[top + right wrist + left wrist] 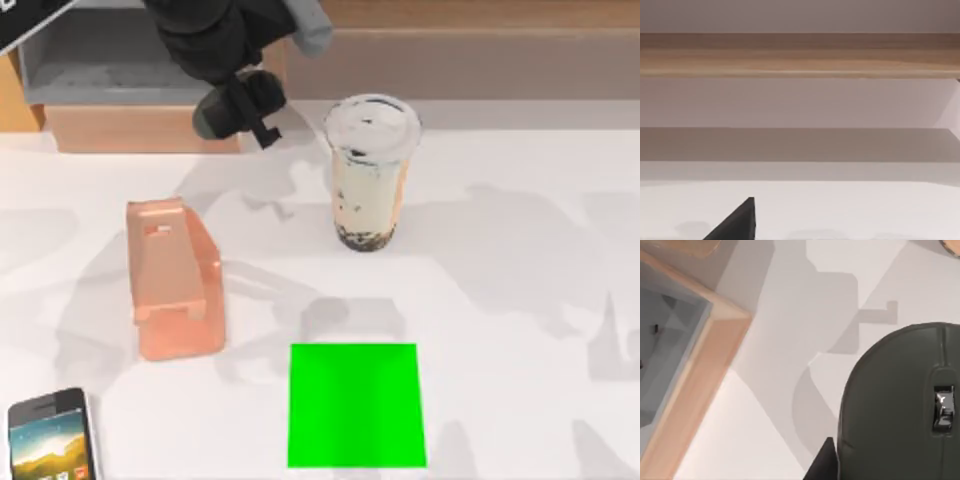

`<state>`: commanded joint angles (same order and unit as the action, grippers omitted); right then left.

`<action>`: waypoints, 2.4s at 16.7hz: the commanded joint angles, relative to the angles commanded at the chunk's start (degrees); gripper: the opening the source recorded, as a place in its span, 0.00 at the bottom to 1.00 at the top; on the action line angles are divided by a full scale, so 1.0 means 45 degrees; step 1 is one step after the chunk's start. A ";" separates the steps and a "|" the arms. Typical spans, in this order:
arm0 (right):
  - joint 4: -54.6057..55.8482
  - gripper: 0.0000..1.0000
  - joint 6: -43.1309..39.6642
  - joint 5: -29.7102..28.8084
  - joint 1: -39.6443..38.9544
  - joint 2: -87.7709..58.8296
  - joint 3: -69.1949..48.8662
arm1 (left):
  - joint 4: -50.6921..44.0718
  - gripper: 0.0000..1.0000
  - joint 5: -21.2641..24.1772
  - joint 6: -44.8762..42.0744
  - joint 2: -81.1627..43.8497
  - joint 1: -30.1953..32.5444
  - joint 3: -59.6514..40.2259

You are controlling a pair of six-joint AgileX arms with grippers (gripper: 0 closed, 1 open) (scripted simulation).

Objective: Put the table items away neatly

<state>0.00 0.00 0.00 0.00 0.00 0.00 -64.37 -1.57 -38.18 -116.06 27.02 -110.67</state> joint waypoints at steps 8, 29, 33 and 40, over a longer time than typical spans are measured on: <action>0.0000 1.00 0.0000 0.0000 0.0000 0.0000 0.0000 | 0.1139 0.00 0.0223 1.1671 0.0850 0.4155 0.2459; 0.0000 1.00 0.0000 0.0000 0.0000 0.0000 0.0000 | 0.2462 0.00 0.0409 1.9726 -0.0558 0.5599 0.6363; 0.0000 1.00 0.0000 0.0000 0.0000 0.0000 0.0000 | 0.2494 0.00 0.0410 1.9731 -0.0580 0.5606 0.6385; 0.0000 1.00 0.0000 0.0000 0.0000 0.0000 0.0000 | 0.2494 0.53 0.0410 1.9731 -0.0580 0.5606 0.6385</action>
<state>0.00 0.00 0.00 0.00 0.00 0.00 -53.14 0.28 50.61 -118.67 52.25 -81.94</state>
